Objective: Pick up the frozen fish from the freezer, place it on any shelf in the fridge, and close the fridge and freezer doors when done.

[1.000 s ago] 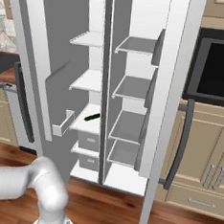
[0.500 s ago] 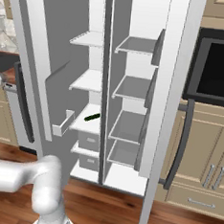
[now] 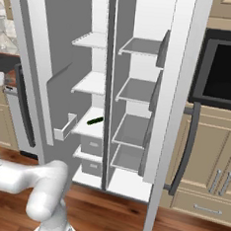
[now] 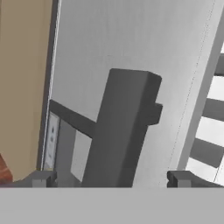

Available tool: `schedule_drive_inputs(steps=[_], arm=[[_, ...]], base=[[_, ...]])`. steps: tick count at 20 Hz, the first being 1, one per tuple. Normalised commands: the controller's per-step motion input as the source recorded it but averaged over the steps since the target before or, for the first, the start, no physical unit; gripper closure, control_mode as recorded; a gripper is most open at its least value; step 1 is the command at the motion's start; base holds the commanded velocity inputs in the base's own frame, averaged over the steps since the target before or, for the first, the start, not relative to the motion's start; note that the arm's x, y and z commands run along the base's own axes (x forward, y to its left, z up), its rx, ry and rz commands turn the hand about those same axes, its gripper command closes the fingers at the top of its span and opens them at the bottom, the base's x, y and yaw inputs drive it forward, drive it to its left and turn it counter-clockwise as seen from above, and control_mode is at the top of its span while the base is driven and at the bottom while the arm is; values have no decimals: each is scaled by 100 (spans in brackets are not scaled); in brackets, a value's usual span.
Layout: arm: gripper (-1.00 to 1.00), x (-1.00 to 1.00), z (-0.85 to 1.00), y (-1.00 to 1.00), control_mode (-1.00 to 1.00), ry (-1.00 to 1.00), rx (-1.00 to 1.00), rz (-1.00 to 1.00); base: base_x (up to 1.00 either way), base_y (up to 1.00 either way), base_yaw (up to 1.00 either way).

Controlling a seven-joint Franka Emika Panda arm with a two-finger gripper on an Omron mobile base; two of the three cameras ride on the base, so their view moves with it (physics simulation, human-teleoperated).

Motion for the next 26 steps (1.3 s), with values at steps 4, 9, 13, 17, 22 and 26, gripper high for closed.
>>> schedule_drive_inputs(steps=[4, 9, 13, 17, 22, 26], arm=[[-100, -16, 0, -84, -100, 10, 0, -4], [-100, -3, 0, -99, -100, 7, 0, -4], [-100, -6, 0, -100, -100, 4, 0, -5], [-100, -12, 0, -100, -100, 0, 0, -4], [-100, -9, -3, -100, -100, 0, 0, -3], [-100, -2, -6, -100, -100, 0, -2, -3]], base=[[0, 0, 0], [0, 0, 0], [0, 0, 0], [0, 0, 0], [0, 0, 0], [0, 0, 0]])
